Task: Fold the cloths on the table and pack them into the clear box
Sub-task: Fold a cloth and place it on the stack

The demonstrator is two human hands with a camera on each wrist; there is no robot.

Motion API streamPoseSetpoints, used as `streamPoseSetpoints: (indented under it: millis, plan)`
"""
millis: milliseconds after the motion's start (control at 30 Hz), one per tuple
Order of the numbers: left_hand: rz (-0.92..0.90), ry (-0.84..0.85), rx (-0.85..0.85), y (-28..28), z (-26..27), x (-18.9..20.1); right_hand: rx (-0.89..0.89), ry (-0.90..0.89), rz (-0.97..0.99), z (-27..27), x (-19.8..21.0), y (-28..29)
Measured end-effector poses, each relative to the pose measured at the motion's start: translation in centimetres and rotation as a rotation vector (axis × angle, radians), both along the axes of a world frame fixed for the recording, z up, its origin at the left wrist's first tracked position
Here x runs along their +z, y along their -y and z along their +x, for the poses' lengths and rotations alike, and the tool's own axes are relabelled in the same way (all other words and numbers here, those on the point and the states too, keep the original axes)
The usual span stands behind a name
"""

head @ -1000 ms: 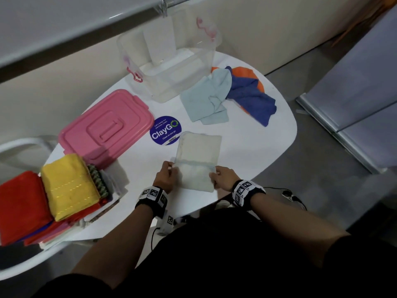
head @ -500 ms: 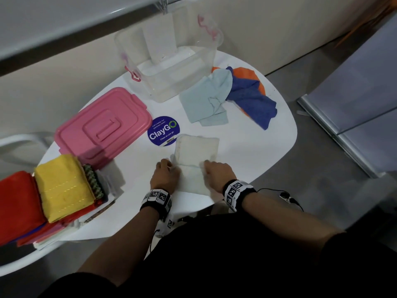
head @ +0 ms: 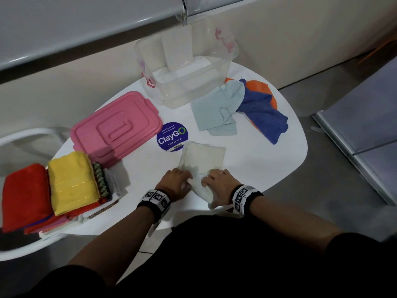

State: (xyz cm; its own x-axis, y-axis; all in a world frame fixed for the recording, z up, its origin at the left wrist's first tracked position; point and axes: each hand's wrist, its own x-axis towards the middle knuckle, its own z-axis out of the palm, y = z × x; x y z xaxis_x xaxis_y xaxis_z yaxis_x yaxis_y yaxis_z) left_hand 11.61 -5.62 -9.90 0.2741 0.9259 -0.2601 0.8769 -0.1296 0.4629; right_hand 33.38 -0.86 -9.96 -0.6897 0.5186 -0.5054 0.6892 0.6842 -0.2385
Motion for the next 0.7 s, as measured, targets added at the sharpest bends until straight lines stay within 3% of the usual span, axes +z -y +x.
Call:
streamPoseSetpoints:
  millis: [100,167,300,367,467,700]
  plan:
    - [-0.162,-0.034,0.159,-2.3,0.5,1.5,-0.046,-0.072,-0.002,0.9,-0.2,-1.0]
    - [-0.269,0.007,0.237,-3.7,0.4,2.1,-0.185,-0.189,-0.054,1.4,0.1,-2.1]
    - [-0.337,0.515,0.756,-5.1,-0.6,1.4,-0.7,-0.372,-0.349,2.1,1.4,-5.6]
    - [-0.401,0.608,0.838,-5.2,-0.6,0.9,-0.79,-0.367,-0.379,2.2,1.3,-7.2]
    - [-0.352,0.429,0.876,-4.9,-0.2,-0.4,-0.8,-0.304,-0.399,1.7,0.4,-8.8]
    - [-0.255,0.441,1.126,-5.3,2.2,-0.9,-0.858,-0.35,-0.398,0.2,-0.7,-10.2]
